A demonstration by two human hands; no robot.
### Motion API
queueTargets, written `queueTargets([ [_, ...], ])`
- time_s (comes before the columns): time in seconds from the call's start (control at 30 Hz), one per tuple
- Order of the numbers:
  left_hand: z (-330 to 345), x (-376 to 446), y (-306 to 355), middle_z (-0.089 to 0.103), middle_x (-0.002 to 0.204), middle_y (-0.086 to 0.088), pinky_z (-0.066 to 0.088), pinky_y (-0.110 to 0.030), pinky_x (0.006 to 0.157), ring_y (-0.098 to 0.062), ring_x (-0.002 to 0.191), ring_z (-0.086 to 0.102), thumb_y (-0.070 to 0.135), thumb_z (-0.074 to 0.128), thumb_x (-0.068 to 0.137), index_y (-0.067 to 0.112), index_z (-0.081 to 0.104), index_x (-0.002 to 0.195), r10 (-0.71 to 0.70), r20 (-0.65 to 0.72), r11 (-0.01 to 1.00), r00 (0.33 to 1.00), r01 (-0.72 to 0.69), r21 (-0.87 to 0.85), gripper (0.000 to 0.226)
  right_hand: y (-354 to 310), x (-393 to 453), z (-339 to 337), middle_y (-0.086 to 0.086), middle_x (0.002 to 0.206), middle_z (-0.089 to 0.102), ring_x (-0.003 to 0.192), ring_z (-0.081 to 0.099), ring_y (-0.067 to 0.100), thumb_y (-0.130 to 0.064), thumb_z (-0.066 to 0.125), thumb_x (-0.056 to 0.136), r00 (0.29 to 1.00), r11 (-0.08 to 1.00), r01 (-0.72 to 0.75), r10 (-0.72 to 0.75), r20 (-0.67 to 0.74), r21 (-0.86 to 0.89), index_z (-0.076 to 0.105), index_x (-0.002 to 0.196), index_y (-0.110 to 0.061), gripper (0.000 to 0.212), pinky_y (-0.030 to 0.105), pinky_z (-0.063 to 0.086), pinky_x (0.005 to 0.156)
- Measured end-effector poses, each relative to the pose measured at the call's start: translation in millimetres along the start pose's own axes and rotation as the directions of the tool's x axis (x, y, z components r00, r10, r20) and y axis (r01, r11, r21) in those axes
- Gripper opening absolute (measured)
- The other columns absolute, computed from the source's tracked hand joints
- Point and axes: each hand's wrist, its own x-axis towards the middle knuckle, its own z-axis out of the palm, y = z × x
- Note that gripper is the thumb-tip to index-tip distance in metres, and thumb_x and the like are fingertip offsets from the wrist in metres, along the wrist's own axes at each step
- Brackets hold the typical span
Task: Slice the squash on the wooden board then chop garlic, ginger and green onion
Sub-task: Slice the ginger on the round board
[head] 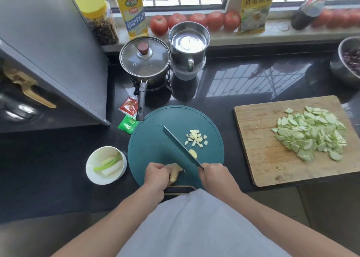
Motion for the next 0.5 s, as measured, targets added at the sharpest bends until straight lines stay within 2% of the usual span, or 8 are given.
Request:
queueTargets([
  [0.1,1.6,1.2,1.4,0.06,0.096,-0.013,0.061,-0.052,0.087,-0.028,0.086,0.062,0.014,0.074,0.079,0.0,0.053,0.093,-0.033,0.058,0.998,0.998,0.036,-0.047,0.029,-5.3,-9.2,0.2,0.009,0.078,0.063,0.07,0.059,0.037,-0.033,0.038,0.099,0.996,0.997,0.052,-0.047,0.075,-0.057,0.057,0.085,-0.013,0.031,0.041,0.05,0.063],
  [0.2,4.3,2.9,2.6,0.056,0.089,-0.018,0.062,-0.054,0.083,-0.03,0.079,0.059,0.011,0.072,0.082,0.002,0.054,0.094,-0.038,0.057,0.997,0.998,0.042,-0.058,0.023,-4.9,-13.4,1.3,0.01,0.083,0.062,0.074,0.06,0.038,-0.033,0.036,0.099,0.992,0.994,0.066,-0.056,0.111,-0.091,0.057,0.089,-0.013,0.03,0.039,0.048,0.063],
  [0.27,5.1,2.8,2.6,0.059,0.085,-0.018,0.062,-0.054,0.082,-0.029,0.075,0.059,0.007,0.072,0.081,-0.001,0.057,0.099,-0.046,0.04,0.996,0.998,0.049,-0.072,0.024,-5.5,-14.1,2.1,0.008,0.08,0.06,0.073,0.059,0.037,-0.029,0.037,0.098,0.989,0.99,0.078,-0.062,0.133,-0.121,0.055,0.088,-0.014,0.026,0.038,0.046,0.061],
  [0.37,5.7,1.9,2.5,0.061,0.081,-0.018,0.062,-0.054,0.082,-0.026,0.069,0.056,0.007,0.072,0.081,-0.011,0.06,0.108,-0.057,0.044,0.994,0.997,0.061,-0.094,0.035,-8.1,-17.1,2.4,0.007,0.077,0.054,0.072,0.058,0.036,-0.026,0.037,0.096,0.983,0.985,0.096,-0.071,0.172,-0.141,0.048,0.083,-0.016,0.02,0.035,0.035,0.055],
  [0.5,6.5,0.0,3.6,0.063,0.083,-0.018,0.061,-0.047,0.082,-0.026,0.069,0.055,0.007,0.071,0.079,-0.011,0.062,0.112,-0.042,0.05,0.989,0.998,0.049,-0.141,0.039,-8.5,-17.8,0.8,0.004,0.071,0.045,0.065,0.049,0.033,-0.023,0.039,0.094,0.979,0.982,0.11,-0.081,0.187,-0.152,0.039,0.078,-0.017,0.018,0.035,0.03,0.055],
])
